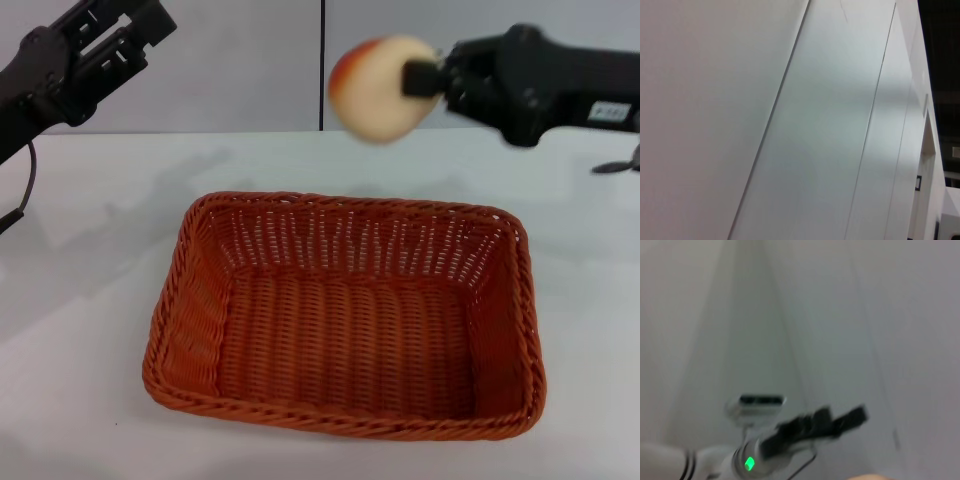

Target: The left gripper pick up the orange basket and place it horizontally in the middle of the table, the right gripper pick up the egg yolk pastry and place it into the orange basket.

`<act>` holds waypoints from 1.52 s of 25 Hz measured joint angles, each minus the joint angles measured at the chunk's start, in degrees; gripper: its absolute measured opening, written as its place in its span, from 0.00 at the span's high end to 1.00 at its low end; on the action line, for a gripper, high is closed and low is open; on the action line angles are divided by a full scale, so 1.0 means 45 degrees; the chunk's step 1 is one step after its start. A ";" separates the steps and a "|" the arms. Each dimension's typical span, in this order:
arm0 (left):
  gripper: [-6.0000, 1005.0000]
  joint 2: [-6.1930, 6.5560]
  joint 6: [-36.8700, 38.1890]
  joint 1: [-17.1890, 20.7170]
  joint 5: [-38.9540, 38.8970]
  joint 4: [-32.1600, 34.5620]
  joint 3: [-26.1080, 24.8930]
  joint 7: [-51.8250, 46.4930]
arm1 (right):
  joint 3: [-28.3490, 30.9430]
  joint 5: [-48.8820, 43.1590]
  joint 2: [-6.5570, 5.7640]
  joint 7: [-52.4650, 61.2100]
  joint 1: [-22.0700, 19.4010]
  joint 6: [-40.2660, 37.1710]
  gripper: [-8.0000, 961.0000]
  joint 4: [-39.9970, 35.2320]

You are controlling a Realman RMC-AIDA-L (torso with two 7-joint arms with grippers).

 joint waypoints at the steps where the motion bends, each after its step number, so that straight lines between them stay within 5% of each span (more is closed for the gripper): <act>1: 0.33 -0.0001 -0.0003 -0.0026 0.0000 -0.0001 0.0001 0.0000 | -0.0245 -0.0147 -0.0003 -0.0070 0.0087 -0.0003 0.95 0.0171; 7: 0.33 0.0017 -0.0011 -0.0103 0.0017 0.0000 0.0001 0.0000 | -0.0622 -0.0775 0.0024 -0.0051 0.0371 0.0099 0.90 0.0798; 16: 0.33 0.0038 0.0008 -0.0083 0.0016 -0.0001 -0.0018 0.0000 | 0.0204 -0.0639 0.0047 -0.0252 -0.0129 0.0010 0.66 0.0686; 23: 0.33 0.0037 -0.0002 -0.0010 -0.0027 0.0016 -0.0531 0.0103 | 0.1458 0.0981 0.0070 -0.2518 -0.1631 -0.0306 0.49 0.0798; 25: 0.33 0.0029 0.0009 -0.0006 -0.0051 0.0016 -0.0716 0.0162 | 0.1873 0.1756 0.0098 -0.3571 -0.2228 -0.0193 0.33 0.1136; 26: 0.33 0.0029 0.0009 -0.0006 -0.0051 0.0016 -0.0716 0.0162 | 0.1873 0.1756 0.0098 -0.3571 -0.2228 -0.0193 0.33 0.1136; 29: 0.33 0.0011 -0.0014 0.0148 -0.1169 -0.0933 -0.1578 0.1511 | 0.3594 0.4656 0.0092 -0.7146 -0.3367 -0.0370 0.33 0.4073; 33: 0.33 0.0028 -0.0026 0.0216 -0.1664 -0.1477 -0.1908 0.2261 | 0.4864 0.6111 0.0088 -0.9343 -0.3774 -0.0902 0.33 0.6039; 34: 0.33 0.0006 -0.0167 0.0436 -0.2645 -0.2641 -0.3182 0.4306 | 0.5292 0.6567 0.0096 -1.0071 -0.3872 -0.1092 0.33 0.6720; 38: 0.33 0.0002 -0.0242 0.0522 -0.3205 -0.3772 -0.4559 0.6123 | 0.6828 0.8532 0.0121 -1.3118 -0.4012 -0.1958 0.33 0.9501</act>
